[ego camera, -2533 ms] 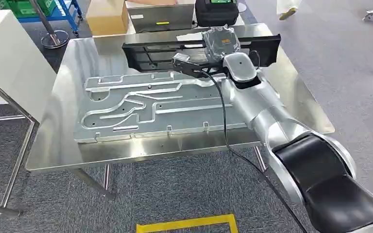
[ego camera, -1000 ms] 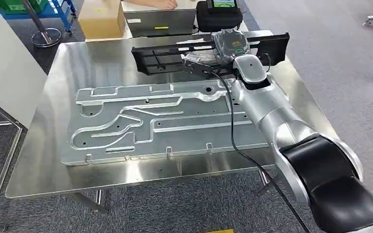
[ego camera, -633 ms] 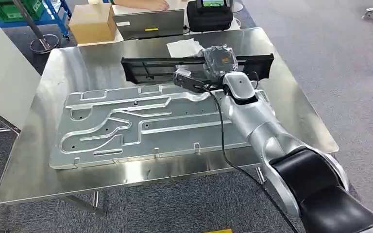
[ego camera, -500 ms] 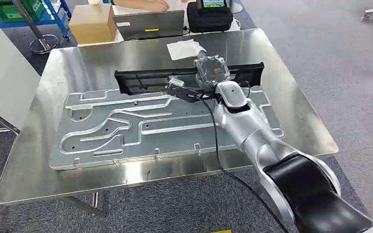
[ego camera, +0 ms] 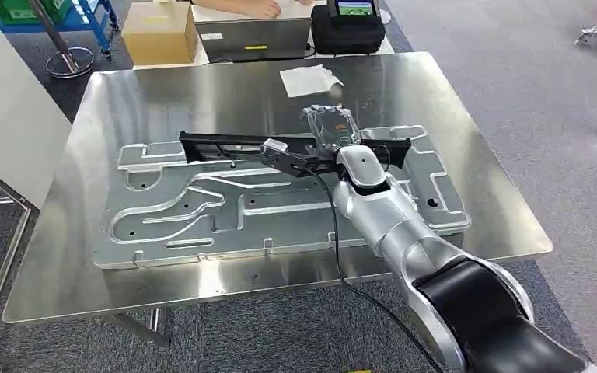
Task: Take the parts from the cabinet and place them on the table.
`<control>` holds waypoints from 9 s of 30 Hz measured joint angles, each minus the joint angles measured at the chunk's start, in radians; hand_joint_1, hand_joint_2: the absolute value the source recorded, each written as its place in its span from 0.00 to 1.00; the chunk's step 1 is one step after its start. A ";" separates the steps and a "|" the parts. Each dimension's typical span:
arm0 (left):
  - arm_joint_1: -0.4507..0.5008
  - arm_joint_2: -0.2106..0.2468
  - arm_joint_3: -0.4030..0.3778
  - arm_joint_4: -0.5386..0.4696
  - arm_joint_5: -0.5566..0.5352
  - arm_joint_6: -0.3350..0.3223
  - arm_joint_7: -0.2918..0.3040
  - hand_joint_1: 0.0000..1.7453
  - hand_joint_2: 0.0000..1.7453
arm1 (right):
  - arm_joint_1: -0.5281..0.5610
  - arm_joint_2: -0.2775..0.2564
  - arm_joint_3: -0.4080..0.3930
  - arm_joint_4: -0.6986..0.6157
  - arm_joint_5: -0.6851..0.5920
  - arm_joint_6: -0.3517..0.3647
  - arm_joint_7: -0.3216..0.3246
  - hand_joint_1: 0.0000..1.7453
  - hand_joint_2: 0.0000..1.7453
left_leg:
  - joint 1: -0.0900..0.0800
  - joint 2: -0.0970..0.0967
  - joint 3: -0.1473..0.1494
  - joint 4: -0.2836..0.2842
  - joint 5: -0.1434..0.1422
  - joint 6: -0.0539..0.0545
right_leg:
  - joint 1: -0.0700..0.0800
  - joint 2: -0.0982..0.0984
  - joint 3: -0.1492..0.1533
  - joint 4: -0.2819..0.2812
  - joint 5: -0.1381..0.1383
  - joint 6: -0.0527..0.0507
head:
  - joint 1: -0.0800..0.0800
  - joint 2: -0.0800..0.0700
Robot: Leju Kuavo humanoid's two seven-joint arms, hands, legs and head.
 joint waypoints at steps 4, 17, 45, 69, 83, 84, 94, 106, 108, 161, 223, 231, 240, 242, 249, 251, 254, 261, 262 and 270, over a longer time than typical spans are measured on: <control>-0.001 -0.002 -0.002 0.000 0.000 0.000 0.011 0.00 0.00 | 0.000 0.007 -0.003 0.001 0.004 -0.002 0.000 0.00 0.00 | -0.006 0.001 0.001 0.001 -0.004 -0.016 | 0.011 0.002 0.057 -0.124 0.026 -0.020 | 0.000 0.000; 0.000 -0.005 -0.003 0.000 0.031 0.019 0.039 0.00 0.00 | 0.012 0.025 -0.016 0.011 0.004 -0.001 -0.009 0.00 0.00 | 0.011 0.005 0.011 0.020 -0.025 -0.054 | 0.001 0.002 0.062 -0.122 0.023 -0.029 | -0.001 0.000; 0.015 -0.008 -0.003 0.000 0.096 -0.039 -0.012 0.00 0.00 | 0.104 -0.115 -0.234 -0.897 -1.209 0.259 0.044 0.00 0.00 | 0.004 0.005 -0.071 0.204 -0.089 -0.044 | -0.005 -0.008 0.055 -0.127 0.037 -0.038 | -0.001 0.000; 0.026 -0.020 0.003 0.001 0.149 -0.053 -0.049 0.00 0.00 | 0.976 -0.354 -0.448 -1.440 -1.117 0.188 -0.249 0.00 0.00 | -0.005 0.000 -0.069 0.041 -0.025 -0.032 | -0.004 -0.019 0.144 -0.172 -0.005 -0.038 | 0.000 0.000; 0.015 -0.022 0.003 0.001 0.151 -0.059 -0.057 0.00 0.00 | 1.263 -0.206 -0.550 -1.513 -0.948 0.167 -0.282 0.00 0.00 | -0.009 0.039 0.140 -0.053 -0.076 0.004 | -0.005 -0.075 0.036 -0.127 0.047 0.004 | 0.001 0.000; 0.013 -0.022 0.003 0.001 0.152 -0.058 -0.055 0.00 0.00 | 1.266 -0.198 -0.550 -1.508 -0.925 0.166 -0.277 0.00 0.00 | -0.008 0.034 0.125 -0.052 -0.063 0.015 | -0.005 -0.039 0.023 -0.085 -0.016 0.005 | 0.001 0.000; 0.005 -0.032 0.003 0.001 0.155 -0.040 -0.049 0.00 0.00 | 1.227 -0.144 -0.494 -1.347 -0.780 0.155 -0.235 0.00 0.00 | -0.013 -0.061 -0.031 -0.019 0.057 -0.010 | -0.011 0.081 0.249 -0.181 -0.099 -0.008 | -0.001 0.000; 0.010 -0.037 0.003 0.003 0.157 -0.019 -0.046 0.00 0.00 | 1.145 -0.109 -0.446 -1.035 -0.760 0.138 -0.225 0.00 0.00 | 0.008 0.016 -0.003 0.215 -0.039 -0.066 | -0.006 -0.089 0.065 -0.149 0.037 -0.034 | -0.003 0.000; 0.005 -0.037 0.003 0.003 0.157 -0.016 -0.045 0.00 0.00 | 1.137 -0.105 -0.444 -1.022 -0.740 0.142 -0.217 0.00 0.00 | 0.003 0.073 0.157 0.033 -0.093 -0.059 | -0.001 -0.104 0.047 -0.136 0.050 -0.024 | -0.003 0.000; 0.003 -0.045 -0.070 0.006 0.159 0.093 -0.001 0.00 0.00 | 0.986 -0.114 -0.690 0.216 -0.315 0.176 0.322 0.00 0.00 | -0.008 -0.010 -0.052 0.171 -0.140 -0.029 | -0.008 -0.012 0.165 -0.172 -0.033 -0.045 | -0.001 0.000; 0.014 -0.109 0.073 0.005 0.159 0.222 0.033 0.00 0.00 | 0.932 -0.052 -0.523 0.227 -0.101 0.328 0.388 0.00 0.00 | 0.004 -0.007 -0.100 0.266 -0.168 -0.044 | 0.000 -0.029 0.162 -0.185 -0.018 -0.060 | -0.003 0.000; 0.021 -0.080 0.040 0.005 0.150 0.134 0.035 0.00 0.00 | 0.960 -0.092 -0.599 0.227 -0.172 0.303 0.361 0.00 0.00 | 0.024 0.056 0.047 0.000 -0.046 -0.047 | -0.001 -0.108 0.169 -0.154 -0.049 -0.009 | 0.001 0.000; 0.017 -0.066 0.006 0.005 0.146 0.109 0.048 0.00 0.00 | 0.975 -0.093 -0.636 0.227 -0.196 0.299 0.353 0.00 0.00 | -0.005 -0.042 0.043 -0.006 -0.036 -0.003 | 0.003 -0.008 -0.001 0.165 -0.171 -0.024 | 0.001 0.000; 0.017 -0.065 -0.001 0.005 0.144 0.102 0.051 0.00 0.00 | 0.977 -0.095 -0.646 0.227 -0.204 0.296 0.353 0.00 0.00 | -0.008 -0.072 0.046 -0.007 -0.035 -0.001 | 0.026 0.014 0.058 0.007 -0.066 -0.052 | 0.001 0.000; 0.016 -0.055 -0.020 0.006 0.150 0.103 0.008 0.00 0.00 | 0.975 -0.119 -0.705 0.227 -0.240 0.262 0.349 0.00 0.00 | -0.016 -0.111 0.040 -0.009 -0.029 -0.011 | 0.030 0.034 0.137 -0.183 0.009 -0.083 | 0.001 0.000; 0.008 -0.055 -0.017 0.006 0.153 0.112 -0.031 0.00 0.00 | 0.977 -0.127 -0.719 0.227 -0.237 0.262 0.319 0.00 0.00 | -0.018 -0.027 -0.002 0.076 -0.096 -0.022 | 0.030 0.011 0.145 -0.196 0.012 -0.086 | 0.000 0.000; -0.001 -0.053 0.026 0.006 0.158 0.176 -0.099 0.00 0.00 | 0.975 -0.133 -0.755 0.227 -0.278 0.256 0.228 0.00 0.00 | -0.002 -0.004 -0.091 0.270 -0.175 -0.043 | 0.028 -0.039 0.142 -0.189 0.006 -0.080 | 0.000 0.000; 0.026 -0.051 0.216 0.007 0.154 0.106 -0.238 0.00 0.00 | 0.946 -0.129 -0.835 0.222 -0.327 0.246 0.065 0.00 0.00 | 0.005 0.059 0.065 -0.008 -0.051 -0.035 | 0.017 -0.110 0.143 -0.143 -0.030 -0.036 | 0.000 0.000; 0.032 -0.051 0.224 0.008 0.154 0.101 -0.241 0.00 0.00 | 0.939 -0.125 -0.839 0.222 -0.327 0.246 0.062 0.00 0.00 | 0.001 0.051 0.063 -0.007 -0.050 -0.028 | 0.014 -0.118 0.145 -0.145 -0.029 -0.031 | 0.000 0.000; 0.041 -0.050 0.244 0.012 0.148 0.059 -0.256 0.00 0.00 | 0.941 -0.117 -0.867 0.220 -0.327 0.246 0.042 0.00 0.00 | 0.005 -0.038 0.050 -0.017 -0.028 0.000 | -0.005 -0.009 0.007 0.160 -0.173 -0.004 | 0.000 0.000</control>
